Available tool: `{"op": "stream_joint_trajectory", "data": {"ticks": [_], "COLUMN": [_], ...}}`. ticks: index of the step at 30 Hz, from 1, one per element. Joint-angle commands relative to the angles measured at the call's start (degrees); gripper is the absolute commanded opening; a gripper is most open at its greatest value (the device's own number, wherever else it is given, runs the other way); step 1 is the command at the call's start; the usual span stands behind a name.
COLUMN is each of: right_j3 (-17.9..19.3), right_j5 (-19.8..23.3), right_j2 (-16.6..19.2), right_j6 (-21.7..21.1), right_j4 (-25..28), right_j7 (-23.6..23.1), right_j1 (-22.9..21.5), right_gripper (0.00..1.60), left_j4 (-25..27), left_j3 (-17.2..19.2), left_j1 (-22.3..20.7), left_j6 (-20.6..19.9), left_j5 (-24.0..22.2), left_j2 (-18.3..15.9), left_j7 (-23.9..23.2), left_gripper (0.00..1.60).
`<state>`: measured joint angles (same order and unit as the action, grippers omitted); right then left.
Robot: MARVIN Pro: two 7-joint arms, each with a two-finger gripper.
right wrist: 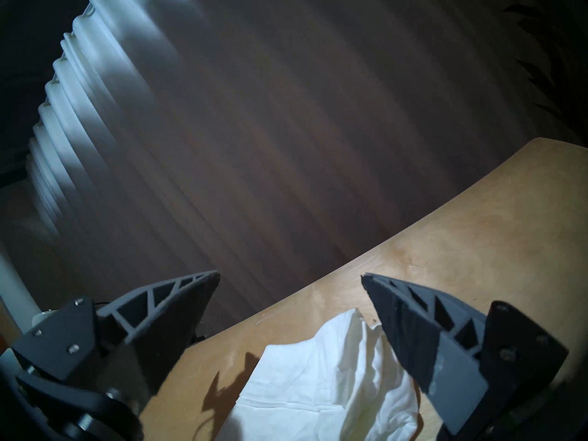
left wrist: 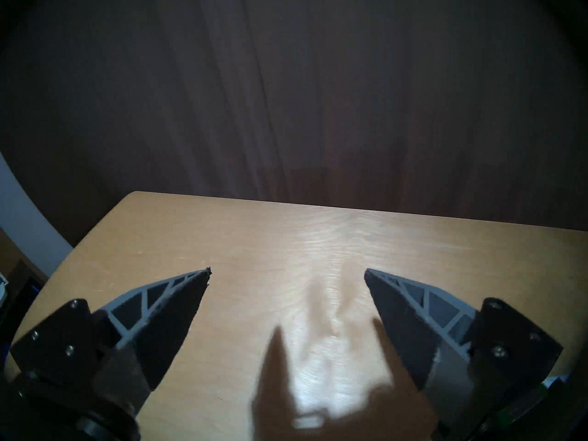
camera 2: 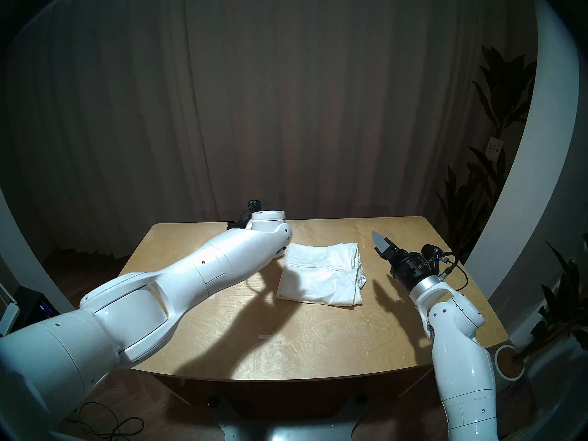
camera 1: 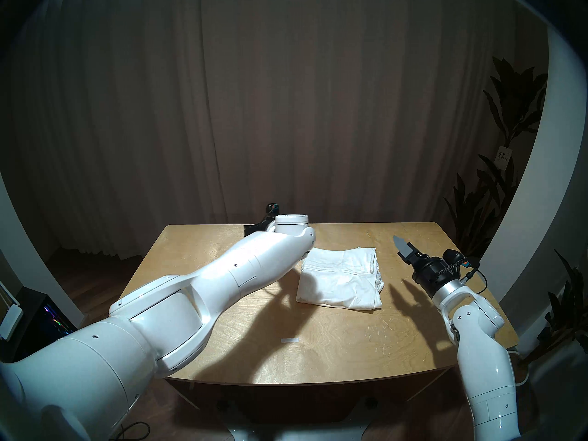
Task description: Fold the shirt by bringing both sleeves in and then folding it in half
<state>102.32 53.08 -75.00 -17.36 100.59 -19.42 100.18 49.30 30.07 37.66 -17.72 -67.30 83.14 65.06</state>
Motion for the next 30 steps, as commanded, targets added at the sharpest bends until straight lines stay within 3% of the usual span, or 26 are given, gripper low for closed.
{"op": "stream_joint_trajectory", "data": {"ticks": [1,13,30], "right_j3": [-2.2,-4.9,-7.9], "right_j5": [-2.4,-6.8,-12.6], "right_j2": [0.0,0.4,1.4], "right_j6": [1.5,2.7,4.1], "right_j4": [1.7,1.2,0.3], "right_j7": [0.4,1.7,5.8], "right_j1": [-2.1,-3.7,-5.5], "right_gripper": [1.60,1.60,1.60], "left_j4": [-0.4,0.0,5.4], "left_j3": [0.7,2.8,6.5], "left_j1": [-0.9,-0.8,-0.8], "left_j6": [1.5,4.9,9.2], "left_j5": [1.8,2.0,1.0], "left_j2": [-6.6,-13.4,-19.2], "left_j7": [0.4,-0.6,-6.6], "left_gripper": [1.60,1.60,1.60]}}
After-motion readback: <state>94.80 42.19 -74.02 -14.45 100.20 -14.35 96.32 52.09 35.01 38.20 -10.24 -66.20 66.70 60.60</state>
